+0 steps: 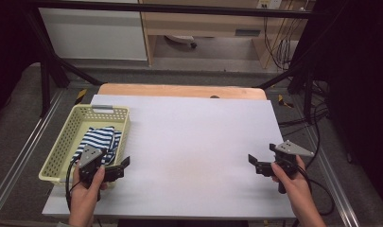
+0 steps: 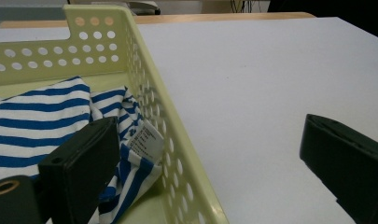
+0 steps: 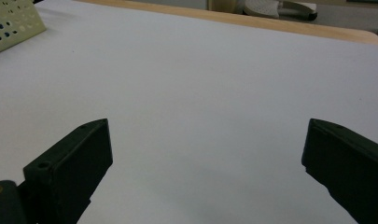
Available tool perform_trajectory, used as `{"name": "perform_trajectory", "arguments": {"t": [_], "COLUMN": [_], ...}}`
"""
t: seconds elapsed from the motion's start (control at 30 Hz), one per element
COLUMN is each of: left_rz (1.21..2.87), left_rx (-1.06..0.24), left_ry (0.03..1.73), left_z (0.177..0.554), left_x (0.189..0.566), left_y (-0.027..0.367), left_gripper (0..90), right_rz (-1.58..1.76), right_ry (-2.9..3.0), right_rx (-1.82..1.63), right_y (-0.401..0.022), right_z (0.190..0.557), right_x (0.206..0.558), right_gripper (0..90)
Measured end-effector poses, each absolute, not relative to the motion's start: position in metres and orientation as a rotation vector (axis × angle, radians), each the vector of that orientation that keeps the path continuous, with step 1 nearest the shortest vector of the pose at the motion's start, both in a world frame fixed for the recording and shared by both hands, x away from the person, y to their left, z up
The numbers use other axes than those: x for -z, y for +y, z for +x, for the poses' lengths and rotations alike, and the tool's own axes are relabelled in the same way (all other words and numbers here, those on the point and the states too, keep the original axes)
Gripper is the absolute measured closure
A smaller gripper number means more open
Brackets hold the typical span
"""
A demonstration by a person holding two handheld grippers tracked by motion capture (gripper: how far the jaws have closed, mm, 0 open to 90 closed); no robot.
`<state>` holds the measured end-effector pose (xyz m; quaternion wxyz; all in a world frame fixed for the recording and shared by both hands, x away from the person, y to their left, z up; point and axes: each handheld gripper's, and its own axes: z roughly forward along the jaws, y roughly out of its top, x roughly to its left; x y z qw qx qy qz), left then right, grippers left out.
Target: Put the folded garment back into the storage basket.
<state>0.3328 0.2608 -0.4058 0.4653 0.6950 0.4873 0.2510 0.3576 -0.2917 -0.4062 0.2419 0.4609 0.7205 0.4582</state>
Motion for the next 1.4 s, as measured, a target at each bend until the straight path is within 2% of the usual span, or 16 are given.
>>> {"name": "perform_trajectory", "arguments": {"t": [0.97,1.4], "left_rz": [1.722,1.716], "left_rx": [-0.629,-0.662], "left_ry": [1.193,1.187], "left_z": [0.333,0.328], "left_x": [0.406,0.401], "left_y": [0.259,0.256], "left_gripper": [5.3,5.4], "right_rz": [1.261,1.176], "right_ry": [2.086,2.068], "right_rx": [-1.248,-1.266], "right_y": [-0.259,-0.222], "right_z": [0.343,0.37], "right_x": [0.455,0.454], "right_gripper": [3.6,4.9]}}
